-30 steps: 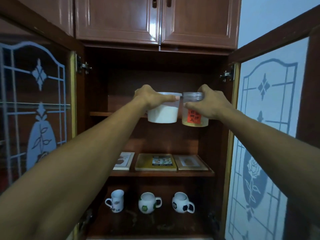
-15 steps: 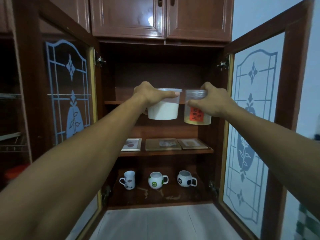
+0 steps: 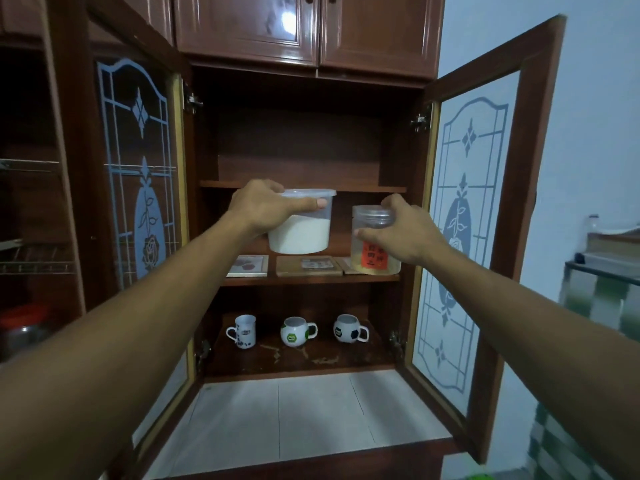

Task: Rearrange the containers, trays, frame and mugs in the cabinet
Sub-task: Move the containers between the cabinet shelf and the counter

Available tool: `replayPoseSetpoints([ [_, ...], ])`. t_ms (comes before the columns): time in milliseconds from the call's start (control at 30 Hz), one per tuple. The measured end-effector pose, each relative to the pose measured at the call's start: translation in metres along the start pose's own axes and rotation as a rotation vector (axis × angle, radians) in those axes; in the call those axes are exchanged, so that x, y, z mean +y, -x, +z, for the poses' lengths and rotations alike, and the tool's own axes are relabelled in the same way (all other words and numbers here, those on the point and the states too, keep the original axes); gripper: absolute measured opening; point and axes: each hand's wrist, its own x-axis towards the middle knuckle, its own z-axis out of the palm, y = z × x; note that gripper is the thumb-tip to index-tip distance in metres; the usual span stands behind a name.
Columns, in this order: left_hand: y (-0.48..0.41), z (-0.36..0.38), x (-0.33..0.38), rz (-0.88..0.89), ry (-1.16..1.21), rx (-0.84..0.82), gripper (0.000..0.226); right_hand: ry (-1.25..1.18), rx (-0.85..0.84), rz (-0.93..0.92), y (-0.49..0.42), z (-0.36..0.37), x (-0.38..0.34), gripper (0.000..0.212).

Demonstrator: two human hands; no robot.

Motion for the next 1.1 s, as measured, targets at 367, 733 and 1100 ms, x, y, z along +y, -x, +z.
replayPoseSetpoints([
  [367, 0.051, -0.019, -0.022, -0.067, -0.004, 0.020, 0.099, -0.035, -0.066, -0.018, 0.046, 0.006, 0.000, 0.077],
  [733, 0.096, -0.043, -0.040, -0.024, -0.004, -0.037, 0.095, -0.058, -0.080, -0.023, 0.100, 0.016, -0.028, 0.079],
  [1100, 0.146, -0.089, -0.089, 0.044, -0.004, -0.069, 0.091, -0.072, -0.042, 0.073, 0.165, 0.043, -0.071, 0.081],
])
